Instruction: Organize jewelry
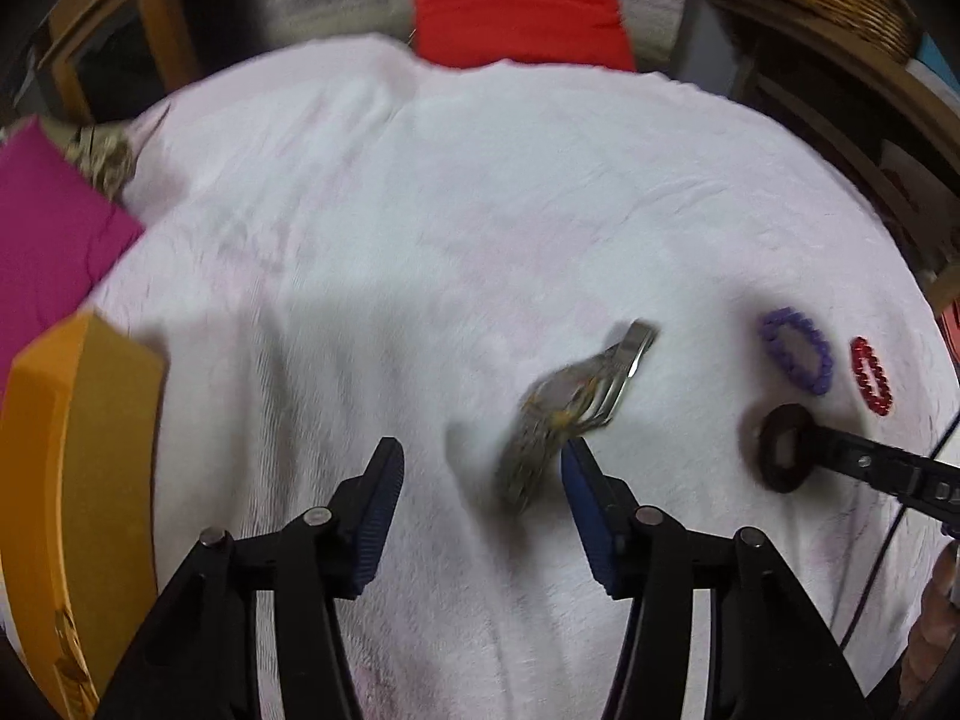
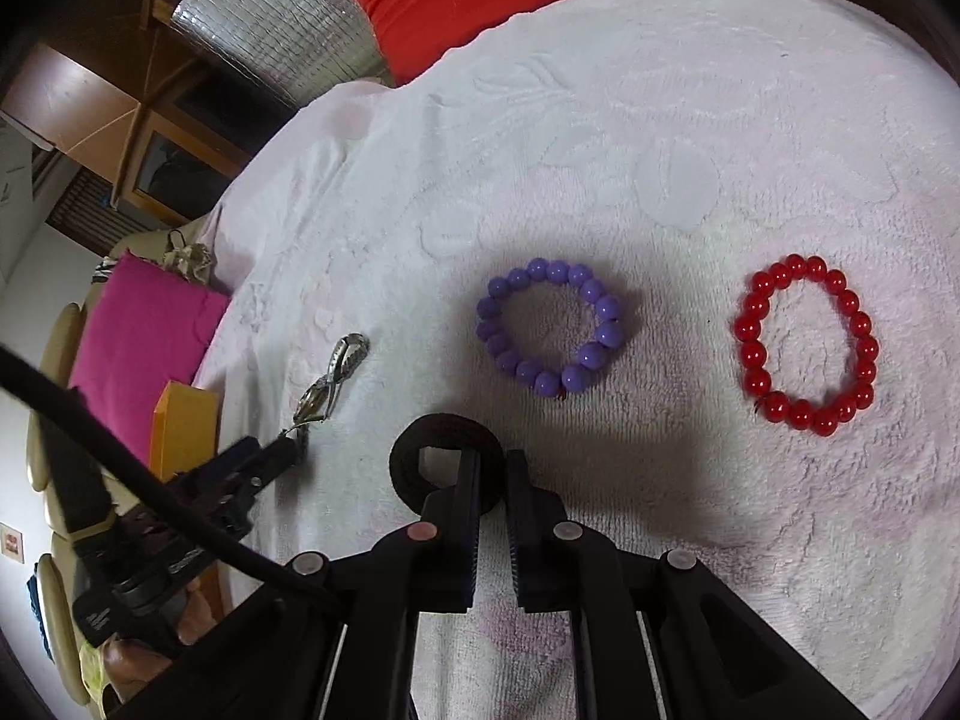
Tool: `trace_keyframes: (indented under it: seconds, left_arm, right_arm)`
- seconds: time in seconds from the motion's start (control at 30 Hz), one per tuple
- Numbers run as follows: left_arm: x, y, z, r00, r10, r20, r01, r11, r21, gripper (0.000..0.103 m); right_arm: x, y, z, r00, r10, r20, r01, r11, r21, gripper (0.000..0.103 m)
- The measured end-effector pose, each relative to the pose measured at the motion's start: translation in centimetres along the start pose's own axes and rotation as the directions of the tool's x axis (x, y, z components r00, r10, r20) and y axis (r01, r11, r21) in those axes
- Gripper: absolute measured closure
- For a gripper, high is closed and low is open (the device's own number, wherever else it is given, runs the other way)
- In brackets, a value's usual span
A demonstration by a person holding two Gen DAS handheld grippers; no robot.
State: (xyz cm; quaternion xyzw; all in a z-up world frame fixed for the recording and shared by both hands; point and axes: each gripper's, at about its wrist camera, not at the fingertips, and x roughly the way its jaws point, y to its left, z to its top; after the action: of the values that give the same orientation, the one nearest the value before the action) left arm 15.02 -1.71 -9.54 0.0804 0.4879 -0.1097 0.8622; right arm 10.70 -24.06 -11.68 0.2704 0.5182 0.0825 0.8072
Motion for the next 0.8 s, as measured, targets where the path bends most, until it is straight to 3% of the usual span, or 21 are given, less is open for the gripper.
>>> trace_keyframes:
  seconds: [0.17,0.37,0.67,0.8]
  left_arm:
    - [0.8,-2.1,0.7,0.998,0.059,0.029,-0.061,0.995,0.077,0.042]
    - [3.0,-2.7,1.5,1.0,0.007,-0.009,-0.007,0.999,0.049,0.042]
    - [3.8,-3.4,1.8,1.0,0.023,0.003,-0.024,0.998,0.059,0.042]
    - [3.2,-3.9,1.3,0.999,0.037,0.015,-0.038,0.996,0.076,0.046]
  right_arm:
    - [0.3,-0.1,-0.1,1.0,0.009,-0.01,-0.009,1.0,0.014,0.092]
    - [0.3,-0.6,0.1,0.999,0.026,-0.019,-0.025,0.999,0.029,0.092]
    - [0.1,-0.9,0.1,0.999,0.035,-0.021,-0.034,0.999,0.029,0.092]
    - [0.0,-1.1,0.0,0.999,0.034,-0.02,-0.033,0.999,0.027,0.093]
